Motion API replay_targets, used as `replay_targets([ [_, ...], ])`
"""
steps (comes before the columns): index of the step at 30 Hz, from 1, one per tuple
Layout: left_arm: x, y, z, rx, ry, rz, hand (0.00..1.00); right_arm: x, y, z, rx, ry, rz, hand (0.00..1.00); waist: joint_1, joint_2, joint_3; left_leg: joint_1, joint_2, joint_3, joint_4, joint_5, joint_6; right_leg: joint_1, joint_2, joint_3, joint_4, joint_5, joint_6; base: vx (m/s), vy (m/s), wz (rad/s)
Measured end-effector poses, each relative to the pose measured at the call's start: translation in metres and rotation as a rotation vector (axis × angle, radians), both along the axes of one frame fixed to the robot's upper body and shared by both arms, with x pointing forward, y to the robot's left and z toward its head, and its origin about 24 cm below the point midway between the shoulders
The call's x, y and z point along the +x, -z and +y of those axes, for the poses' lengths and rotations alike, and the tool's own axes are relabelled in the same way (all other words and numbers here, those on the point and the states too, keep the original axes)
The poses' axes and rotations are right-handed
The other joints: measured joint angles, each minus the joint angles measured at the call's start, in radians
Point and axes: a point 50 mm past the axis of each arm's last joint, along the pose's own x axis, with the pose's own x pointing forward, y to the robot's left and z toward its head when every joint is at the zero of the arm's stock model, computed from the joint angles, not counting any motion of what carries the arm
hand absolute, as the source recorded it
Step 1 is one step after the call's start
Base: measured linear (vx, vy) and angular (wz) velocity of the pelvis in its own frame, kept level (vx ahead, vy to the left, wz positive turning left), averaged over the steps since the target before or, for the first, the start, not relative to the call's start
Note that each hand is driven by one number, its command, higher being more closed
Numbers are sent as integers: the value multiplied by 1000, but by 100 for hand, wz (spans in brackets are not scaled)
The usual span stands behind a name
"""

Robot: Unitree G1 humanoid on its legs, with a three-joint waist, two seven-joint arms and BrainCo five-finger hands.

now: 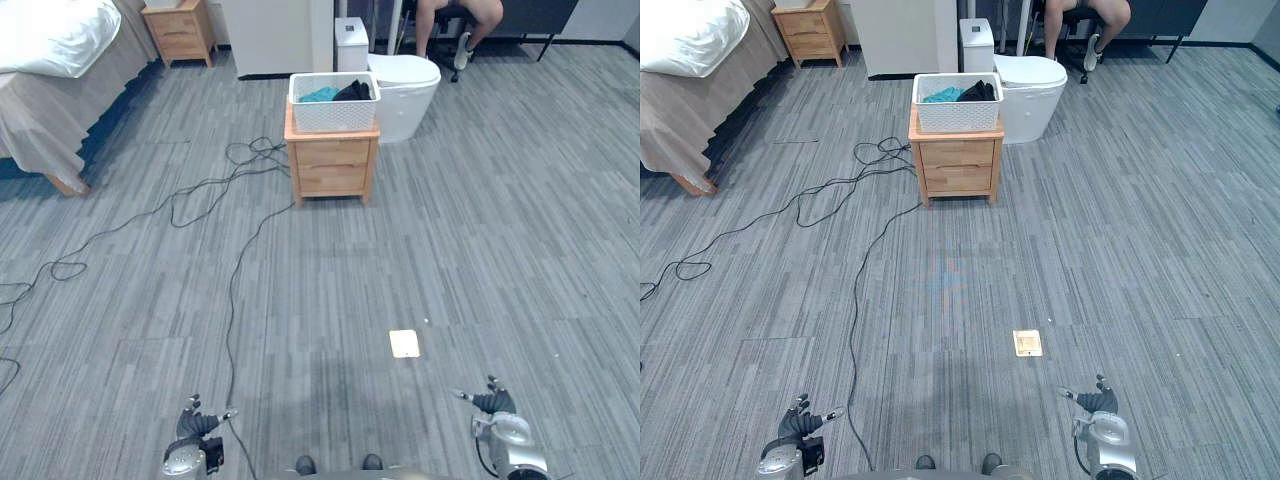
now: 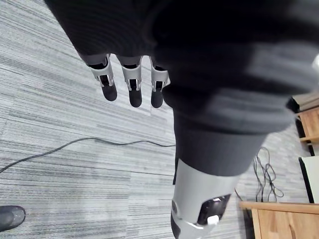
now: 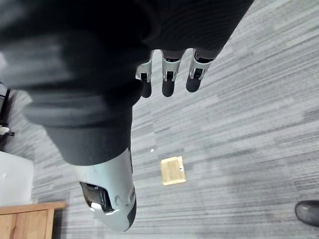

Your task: Pick up the laundry basket with both hands and put the clothes into the washing machine.

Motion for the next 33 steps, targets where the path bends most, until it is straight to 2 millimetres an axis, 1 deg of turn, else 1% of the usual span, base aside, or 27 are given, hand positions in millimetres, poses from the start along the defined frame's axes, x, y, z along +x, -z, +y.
replay_targets([
  [2,2,-2,0,2,-1,-16,0,3,-2,0,-1,-2,-11,0,1,-3,3,-26,0,1,23,-8,-3,-21,-4,0,17,-5,5,0,0,0],
  [4,5,-5,1,4,-4,-36,0,7,-5,0,-7,-5,-28,0,5,-6,17,-83,1,2,109,-56,9,-56,-15,-2,57,-31,2,-15,1,5],
  [6,6,-6,1,4,-6,-39,0,10,-6,1,-8,-9,-34,0,10,-3,32,-110,4,4,159,-82,14,-68,-19,-1,75,-39,10,-47,19,-3],
  [7,8,-8,2,5,-9,-56,0,10,-6,1,-9,-9,-34,0,28,-2,35,-143,10,20,200,-142,37,-102,-21,0,114,-84,11,-56,43,-8],
  [8,9,-9,2,5,-11,-60,0,10,-6,1,-8,-10,-33,0,30,-3,36,-150,9,21,206,-154,44,-110,-23,0,123,-98,12,-62,58,-2],
  [10,9,-10,2,2,-18,-71,0,13,-6,5,-4,-24,-38,0,30,-13,52,-189,0,21,275,-207,49,-170,-53,-4,248,-176,42,-41,69,9],
  [11,10,-11,3,1,-21,-78,0,12,-5,7,5,-19,-36,0,29,-29,62,-202,-14,22,320,-245,66,-212,-82,-3,358,-228,50,8,107,5],
  [12,10,-12,3,4,-25,-81,0,13,-4,9,4,-31,-33,0,33,-37,79,-199,-25,21,348,-275,76,-266,-114,-7,496,-240,52,27,117,4],
  [14,9,-12,5,14,-39,-80,0,15,-3,18,13,-57,-29,0,32,-45,104,-173,-28,17,373,-305,95,-366,-145,-7,715,-242,58,114,101,0],
  [16,10,-14,8,27,-51,-80,0,18,-2,24,21,-80,-29,0,30,-32,119,-142,-16,12,372,-328,96,-422,-143,-27,733,-262,53,202,67,-5],
  [17,16,-16,10,28,-53,-99,0,20,-3,24,21,-84,-34,0,27,-42,123,-118,-12,6,351,-334,97,-457,-141,-53,675,-260,56,278,30,2],
  [18,25,-19,11,29,-44,-117,0,21,-4,23,17,-83,-37,0,24,-32,137,-85,-5,-6,316,-334,96,-481,-130,-89,554,-224,62,401,8,8],
  [19,30,-20,11,27,-41,-122,0,21,-4,22,15,-80,-38,0,21,-33,143,-62,-2,-15,288,-331,91,-487,-119,-106,467,-182,64,501,-23,26],
  [20,40,-22,9,22,-37,-142,0,22,-6,19,8,-80,-40,0,2,-45,155,-7,0,-34,228,-312,62,-489,-100,-143,281,-87,65,483,-38,46],
  [21,45,-24,10,25,-35,-153,0,22,-6,19,6,-79,-40,0,-11,-42,165,26,-3,-49,189,-303,47,-506,-100,-155,189,-26,73,536,-86,82],
  [22,50,-25,9,22,-21,-157,0,21,-6,16,2,-73,-36,0,-38,-58,167,71,-5,-77,153,-300,31,-528,-109,-164,131,19,63,453,-108,82],
  [23,53,-26,7,20,-12,-163,0,20,-6,16,1,-71,-32,0,-47,-70,162,92,-2,-90,144,-302,20,-539,-109,-163,117,32,53,603,-177,87],
  [24,54,-26,4,12,-9,-167,0,19,-6,15,-1,-71,-32,0,-60,-70,161,127,10,-107,156,-319,-16,-546,-108,-139,125,93,-7,675,-216,58],
  [25,55,-24,-2,-5,-5,-169,0,19,-7,12,-10,-71,-36,0,-59,-39,155,133,48,-111,202,-334,-71,-574,-97,-149,234,158,-75,692,-230,38],
  [26,55,-23,-5,-12,-1,-166,0,21,-9,12,-11,-74,-45,0,-55,-20,152,120,72,-102,246,-332,-104,-592,-87,-159,294,119,-112,851,-333,8],
  [27,53,-21,-6,-18,-4,-161,0,26,-11,16,-4,-82,-65,0,-52,1,154,67,112,-90,405,-297,-174,-589,-69,-172,380,31,-132,712,-304,-1],
  [28,49,-19,-6,-24,-19,-152,0,28,-13,21,2,-92,-79,0,-51,12,160,-3,156,-79,605,-230,-236,-551,-49,-175,407,-22,-148,1008,-420,-10],
  [29,41,-15,-7,-33,-36,-133,0,32,-15,26,4,-117,-93,0,-38,26,164,-99,220,-72,897,-162,-250,-472,-6,-176,405,-73,-163,719,-277,-23],
  [30,38,-13,-8,-37,-37,-125,0,34,-16,29,6,-125,-105,0,-27,28,165,-141,247,-56,1026,-169,-237,-427,18,-169,398,-92,-174,822,-283,-44],
  [31,37,-12,-10,-45,-39,-125,0,39,-20,35,10,-136,-134,0,-12,23,169,-225,284,-27,1185,-200,-182,-342,44,-155,370,-121,-186,514,-144,-39],
  [32,39,-14,-13,-49,-37,-137,0,42,-24,38,16,-138,-162,0,1,13,174,-284,297,3,1225,-224,-142,-281,52,-138,343,-135,-188,622,-136,-43],
  [33,43,-18,-16,-56,-34,-165,0,47,-29,42,24,-140,-198,0,12,5,176,-353,300,51,1206,-245,-106,-215,58,-110,297,-139,-187,478,-82,-36],
])
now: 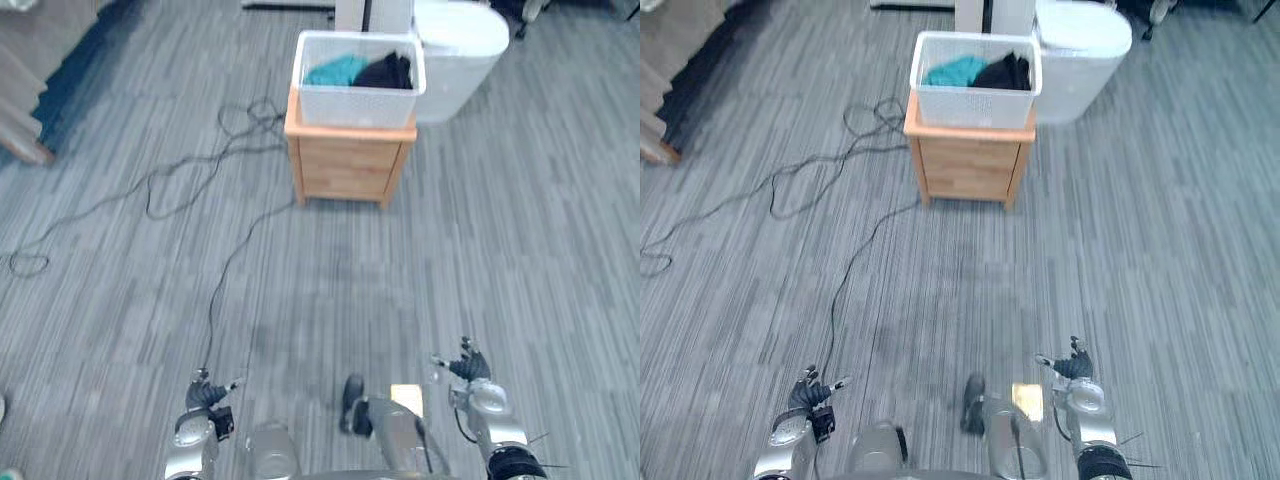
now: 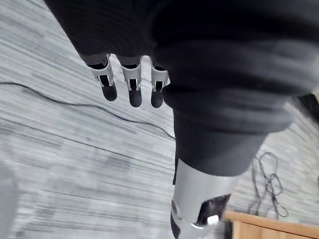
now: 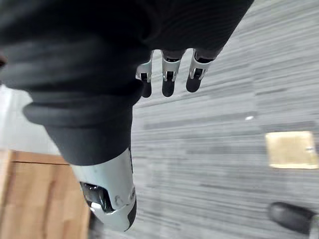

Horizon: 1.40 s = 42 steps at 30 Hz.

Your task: Pick up the laundry basket with both hands and put the clothes into the washing machine.

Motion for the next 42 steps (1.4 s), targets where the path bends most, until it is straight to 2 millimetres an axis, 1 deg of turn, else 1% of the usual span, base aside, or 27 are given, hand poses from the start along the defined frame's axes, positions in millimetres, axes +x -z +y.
replay_targets([
  [2,1,-3,-3,-6,-1,-23,0,4,-4,3,3,-10,-23,0,24,-2,0,-104,-9,54,-141,-22,40,102,13,50,-104,-3,9,569,-59,-63],
  [5,-10,2,-2,-6,-12,4,0,6,-3,7,10,-23,-20,0,52,-12,6,-144,-62,69,-551,6,21,218,6,127,-191,-20,41,585,49,-79],
  [6,-16,5,-4,-16,-21,22,0,3,1,6,8,-21,0,0,73,-12,9,-144,-92,44,-811,89,0,288,-4,171,-233,-41,77,453,116,-91],
  [8,-24,9,-5,-32,-48,40,0,-1,7,2,0,-18,36,0,74,-2,4,-161,-100,31,-939,125,-2,356,-10,194,-267,-73,131,654,264,-72],
  [9,-26,11,-6,-37,-52,49,0,-5,10,-1,-8,-14,57,0,74,7,-2,-163,-104,30,-972,144,21,391,-13,194,-275,-94,166,747,373,-59],
  [10,-30,12,-2,-31,-64,66,0,-11,16,-1,-10,-20,95,0,78,-21,-15,-149,-133,22,-963,299,75,418,-50,201,-267,-124,213,642,333,-35],
  [11,-31,12,0,-25,-66,67,0,-15,19,0,-7,-17,108,0,72,-49,-33,-142,-171,28,-966,355,121,406,-89,194,-222,-142,244,638,327,-21],
  [12,-29,12,0,-22,-60,64,0,-16,20,1,-4,-11,114,0,68,-70,-43,-141,-192,28,-956,358,126,375,-119,188,-146,-163,280,650,286,8],
  [13,-22,11,-5,-30,-40,57,0,-22,24,-1,2,5,138,0,66,-89,-43,-115,-243,35,-912,296,179,242,-188,186,195,-148,344,647,286,15],
  [14,-22,12,-5,-34,-37,62,0,-22,25,-1,4,5,143,0,63,-90,-42,-91,-258,33,-906,276,185,169,-217,189,368,-91,399,654,280,39],
  [15,-23,13,-2,-25,-29,73,0,-23,28,2,10,-4,156,0,39,-91,-37,-26,-287,30,-902,241,201,64,-264,184,653,-45,391,756,294,46],
  [16,-24,13,1,-11,-18,87,0,-24,29,6,10,-21,168,0,26,-85,-31,59,-298,25,-918,218,213,0,-280,161,789,-78,321,612,205,45],
  [17,-24,13,4,-2,-18,89,0,-22,29,8,10,-32,164,0,23,-80,-28,101,-299,25,-938,216,215,-21,-285,142,798,-90,299,691,208,24],
  [19,-22,10,9,25,-6,82,0,-13,24,14,7,-60,129,0,18,-68,-22,212,-295,25,-1015,213,210,-84,-282,69,710,-111,272,442,100,14],
  [22,-13,3,18,57,4,62,0,-5,18,15,-1,-68,93,0,14,-73,-14,293,-284,23,-1060,168,172,-159,-240,-3,306,-95,263,413,-29,28],
  [23,-12,3,19,60,6,61,0,-4,18,15,0,-68,92,0,12,-83,-15,310,-284,24,-1060,150,151,-156,-206,0,93,-11,251,397,-128,36],
  [24,-13,2,22,69,6,66,0,-9,20,14,1,-64,105,0,11,-99,-15,339,-294,23,-1055,117,130,-135,-183,26,-79,128,253,406,-145,39],
  [25,-14,3,22,69,8,73,0,-12,22,13,1,-62,114,0,11,-114,-19,353,-306,19,-1048,97,119,-133,-182,49,-105,211,233,430,-196,27],
  [26,-17,10,13,37,8,96,0,-15,23,7,-17,-58,131,0,12,-92,-20,363,-288,8,-1019,55,98,-139,-172,72,-44,233,154,498,-275,8],
  [28,-22,14,3,15,12,108,0,-17,22,3,-26,-55,131,0,10,-56,-29,337,-229,6,-905,-2,38,-131,-133,56,-22,147,145,423,-256,-1],
  [30,-22,15,-3,-8,19,103,0,-21,21,4,-24,-51,124,0,7,-40,-22,181,-104,-1,-499,1,-18,-59,-74,31,-53,110,117,364,-242,1],
  [33,-26,14,-11,-31,20,86,0,-28,15,5,-21,-37,84,0,18,-43,-19,94,-13,26,-273,-18,1,30,-41,41,-49,60,81,322,-126,-22],
  [35,-23,10,-13,-33,19,56,0,-26,9,5,-19,-25,46,0,23,-47,-28,61,-11,34,-329,-30,23,42,-43,62,-50,44,80,290,-36,-33],
  [38,-15,0,-10,-20,15,-1,0,-17,0,7,-13,-24,-7,0,33,-42,-32,39,-58,16,-627,-25,30,48,-52,99,-73,55,106,264,94,-38],
  [39,-12,-3,-11,-24,12,-19,0,-19,-1,4,-9,-1,-11,0,42,-36,-35,80,-88,-2,-807,44,28,63,-55,105,-85,57,119,274,177,-22],
  [40,-11,-4,-11,-26,6,-29,0,-21,0,1,-3,28,-7,0,44,-35,-45,121,-115,-15,-901,171,47,89,-64,114,-104,49,155,276,184,-16],
  [42,-8,-8,-10,-23,5,-51,0,-20,-6,-1,-12,35,-37,0,42,-48,-57,153,-149,-15,-952,173,46,116,-90,110,-137,52,175,225,152,8],
])
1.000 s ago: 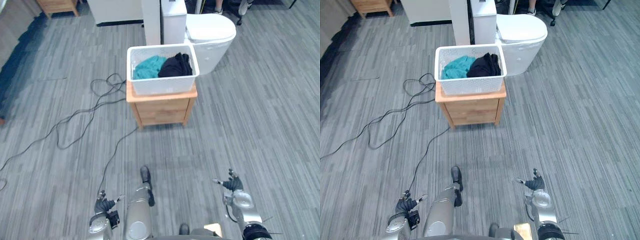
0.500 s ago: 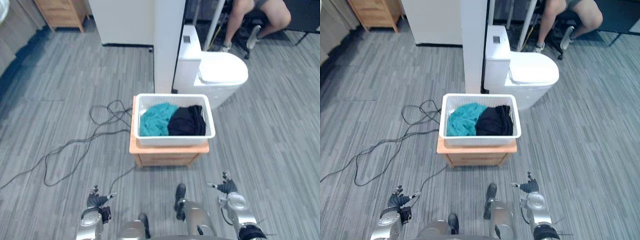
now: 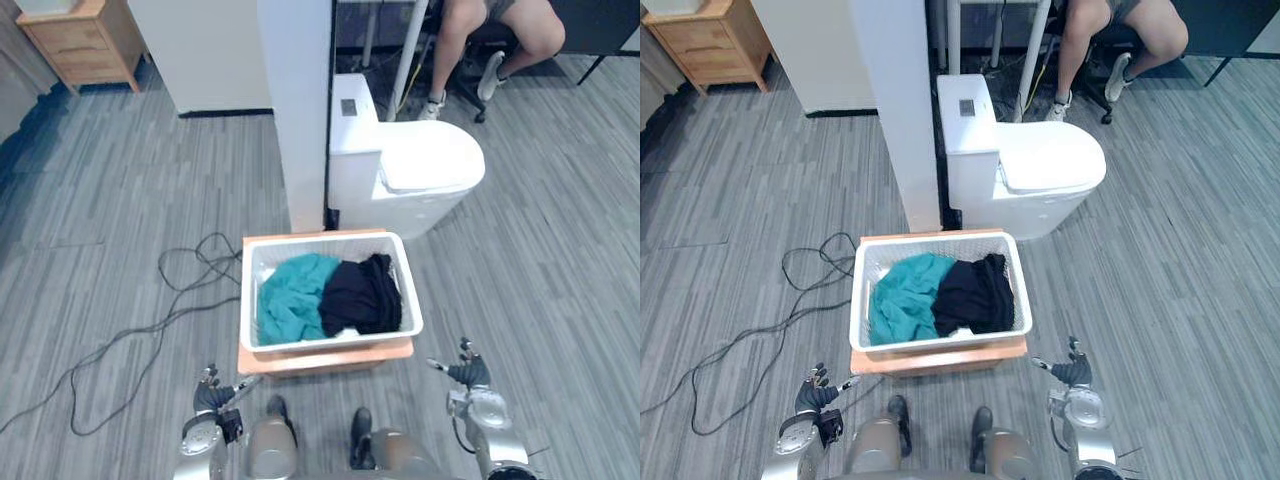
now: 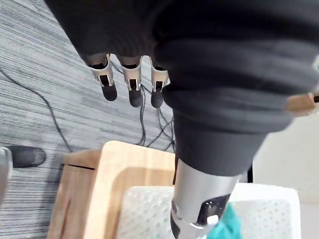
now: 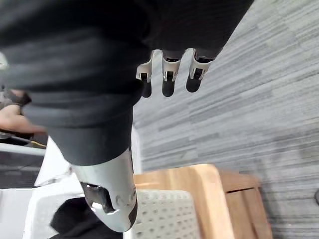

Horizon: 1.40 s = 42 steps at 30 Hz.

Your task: Pick up the laundry basket with both hands and put the clothes into the washing machine.

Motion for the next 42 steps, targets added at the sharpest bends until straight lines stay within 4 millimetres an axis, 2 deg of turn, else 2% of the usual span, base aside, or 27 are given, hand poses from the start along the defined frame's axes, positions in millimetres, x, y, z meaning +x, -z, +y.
replay_targets([
  [2,4,-5,2,8,-2,-28,0,5,-5,-3,-16,9,-25,0,-1,-9,-11,26,-34,12,-57,14,20,13,-25,2,-34,4,18,175,137,6],
  [5,12,-12,5,20,-12,-67,0,21,-16,-4,-34,-4,-73,0,0,-1,-15,36,-65,14,-107,29,35,13,-40,2,-73,16,37,99,98,3],
  [8,23,-19,10,49,-11,-91,0,43,-24,1,-45,-49,-99,0,0,5,-17,36,-69,13,-120,33,36,15,-40,3,-86,21,43,69,18,-3],
  [10,37,-24,9,66,2,-109,0,57,-29,4,-60,-85,-107,0,1,7,-16,33,-71,11,-151,64,35,1,-38,2,-87,28,39,0,0,0],
  [13,68,-31,1,84,48,-129,0,90,-43,16,-80,-143,-134,0,1,22,-1,6,-67,11,-199,112,31,-52,-30,4,-87,52,30,-82,-12,-7],
  [16,109,-49,-12,102,93,-180,0,125,-65,30,-84,-194,-176,0,1,31,61,-51,-52,8,-200,135,30,-118,-13,23,-82,81,17,-142,-21,-14],
  [17,114,-52,-13,107,99,-189,0,130,-69,31,-82,-194,-181,0,0,33,73,-58,-50,8,-200,137,32,-126,-10,24,-82,86,15,-164,-12,-12],
  [20,142,-73,-19,133,137,-243,0,147,-85,26,-104,-158,-194,0,-1,32,119,-93,-50,8,-210,165,35,-173,-8,27,-77,108,14,-175,12,-9],
  [22,165,-99,-23,162,171,-317,0,159,-103,18,-125,-126,-227,0,-3,31,164,-115,-50,8,-216,181,36,-205,-9,30,-64,121,13,-173,15,-4],
  [24,176,-110,-26,186,191,-338,0,167,-114,16,-123,-101,-250,0,-9,31,176,-125,-51,8,-235,198,40,-225,-8,32,-63,129,14,-114,9,-3],
  [25,182,-115,-27,196,195,-349,0,172,-121,16,-123,-96,-260,100,-20,29,184,-130,-51,9,-245,205,37,-236,-8,33,-63,135,14,-83,7,-1],
  [26,184,-118,-28,200,199,-353,0,174,-124,16,-119,-94,-266,100,-23,29,191,-132,-52,8,-246,206,36,-237,-8,32,-63,138,14,-61,14,-2],
  [27,189,-121,-31,216,220,-351,100,178,-129,18,-113,-94,-274,100,-25,29,196,-143,-53,9,-245,208,36,-250,-8,34,-63,142,14,-36,13,-3],
  [33,203,-140,-34,331,280,-372,100,186,-141,23,-87,-106,-313,100,-25,31,212,-162,-57,10,-246,217,43,-272,-9,50,-65,152,14,-3,4,-4],
  [36,207,-146,-29,376,279,-377,100,187,-145,28,-84,-124,-342,100,-28,30,213,-175,-59,11,-246,217,43,-288,-10,54,-65,153,16,6,2,-2],
  [42,202,-151,-21,388,261,-405,100,185,-160,32,-85,-138,-437,100,-28,28,233,-169,-63,23,-245,217,43,-285,-11,71,-73,162,21,25,6,-6],
])
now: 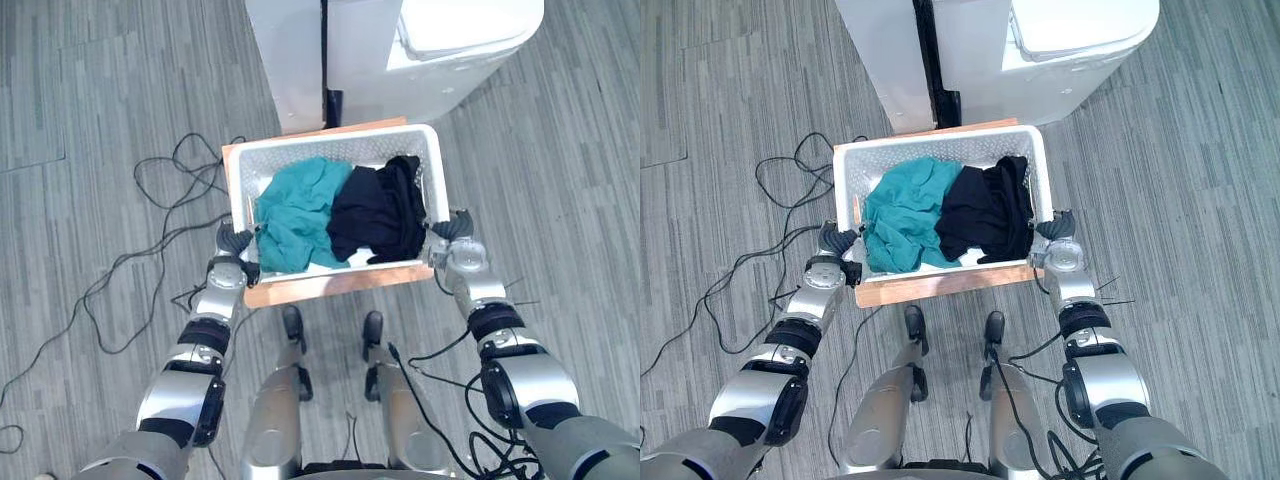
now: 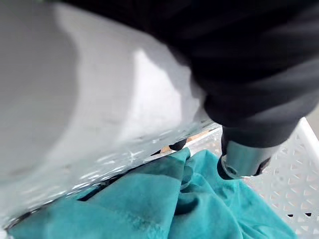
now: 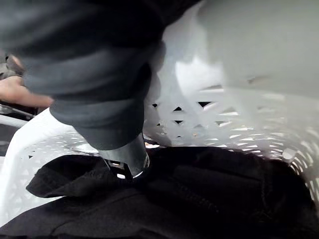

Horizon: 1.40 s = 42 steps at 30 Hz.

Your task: Pick up the laundry basket with both hands and put the clothes into the washing machine.

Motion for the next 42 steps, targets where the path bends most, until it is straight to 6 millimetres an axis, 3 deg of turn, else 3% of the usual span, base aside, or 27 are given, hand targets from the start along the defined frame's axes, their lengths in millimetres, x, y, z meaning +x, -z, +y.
replay_targets([
  [2,-14,12,-3,-30,3,11,100,-13,3,-1,-2,-3,-39,100,-1,0,0,27,-2,-2,-2,-3,1,25,-3,7,-14,3,2,92,3,-18],
  [5,-44,30,-12,-77,14,1,100,-47,26,-7,-11,23,-43,100,-18,-1,-1,97,-6,-21,-3,-36,0,95,-4,17,-29,-7,11,121,13,-15],
  [9,-73,36,-16,-105,24,-20,100,-83,42,-9,11,52,-46,100,-41,-7,-16,164,-8,21,2,-69,0,141,5,63,-29,-19,20,82,19,-30],
  [12,-98,46,-24,-138,62,6,100,-114,51,-13,-1,54,-35,100,-59,-6,-96,201,-6,89,4,-99,0,145,12,127,-31,-21,23,73,24,-61],
  [17,-115,45,-26,-155,102,1,100,-133,52,-12,4,42,-45,100,-77,-29,-167,284,16,263,57,-175,-7,149,43,253,-43,-8,39,44,21,-106],
  [19,-117,44,-24,-154,99,-5,100,-134,53,-9,18,34,-42,100,-82,-30,-183,310,43,374,91,-207,-8,143,9,112,-58,-45,-17,8,16,-169],
  [21,-120,44,-21,-142,99,-3,100,-138,59,-7,32,36,-31,100,-88,-35,-204,350,76,512,124,-241,-16,124,-88,-263,-4,-42,-89,33,5,-176],
  [22,-121,45,-21,-143,99,2,100,-139,61,-7,31,34,-23,100,-88,-35,-211,361,84,544,129,-245,-21,122,-114,-365,24,-43,-116,116,-73,-184],
  [23,-123,47,-20,-145,100,13,100,-138,66,-7,27,26,-1,100,-87,-36,-222,388,105,596,152,-255,-37,126,-156,-548,78,-32,-177,156,-140,-206],
  [24,-124,49,-19,-149,91,28,100,-135,69,-7,26,16,13,100,-80,-31,-233,420,128,639,175,-280,-66,124,-158,-645,125,-25,-169,171,-198,-216],
  [25,-124,50,-19,-154,87,32,100,-133,69,-7,20,12,16,100,-79,-23,-236,442,139,663,183,-292,-79,121,-149,-663,138,-22,-158,144,-225,-224],
  [26,-124,50,-21,-158,91,35,100,-132,68,-9,9,9,16,100,-80,-9,-244,482,159,700,206,-320,-97,119,-112,-615,133,-43,-121,112,-176,-187],
  [27,-124,50,-23,-164,96,34,100,-132,67,-11,3,8,15,100,-83,5,-250,488,199,712,272,-354,-104,118,-77,-566,131,-66,-113,147,-196,-193],
  [28,-122,49,-25,-165,104,32,100,-132,67,-13,-5,11,16,100,-87,8,-253,483,257,713,394,-377,-76,119,-46,-522,130,-79,-115,154,-146,-154],
  [29,-122,50,-26,-173,107,32,100,-132,66,-16,-14,11,15,100,-88,12,-256,457,326,680,559,-385,-8,120,-17,-479,128,-95,-125,147,-129,-158],
  [30,-122,51,-29,-187,107,35,100,-132,65,-19,-19,15,14,100,-88,25,-265,391,395,579,744,-396,106,123,24,-436,122,-110,-129,126,-83,-132],
  [31,-122,52,-30,-202,107,35,100,-132,64,-20,-19,19,11,100,-85,29,-266,335,385,459,821,-422,120,124,59,-406,117,-114,-144,124,-64,-133],
  [32,-123,53,-28,-210,91,37,100,-128,61,-19,-22,9,0,100,-68,30,-265,277,321,314,874,-453,104,128,91,-360,112,-112,-160,164,-48,-149],
  [33,-131,63,-28,-243,51,70,100,-126,60,-17,-43,-14,3,100,-39,32,-264,221,209,156,895,-485,70,153,118,-297,98,-110,-167,185,-14,-170],
  [36,-157,83,-24,-293,-18,135,100,-127,70,-10,-81,-80,61,100,6,34,-265,99,12,-41,780,-507,55,246,132,-172,39,-115,-160,155,28,-138],
  [37,-161,85,-24,-301,-28,141,100,-126,70,-9,-86,-96,64,100,14,37,-266,65,-7,-70,739,-503,47,257,132,-155,21,-115,-160,157,50,-116],
  [39,-168,88,-22,-311,-54,152,100,-126,71,-5,-94,-121,75,100,37,47,-269,-42,-38,-122,505,-432,-56,326,134,-103,-108,-122,-137,190,53,-89],
  [40,-169,88,-23,-316,-58,155,100,-127,72,-5,-94,-121,76,100,41,54,-273,-49,-34,-120,427,-411,-82,345,140,-93,-142,-130,-112,253,52,-72],
  [41,-170,89,-25,-324,-61,155,100,-128,72,-6,-98,-120,80,100,62,75,-276,-73,0,-93,355,-327,-76,368,161,-62,-157,-130,-95,307,95,-68],
  [42,-173,91,-25,-329,-64,165,100,-129,74,-8,-104,-117,91,100,69,83,-282,-62,14,-78,372,-256,-31,387,161,-66,-162,-121,-80,326,114,-58],
])
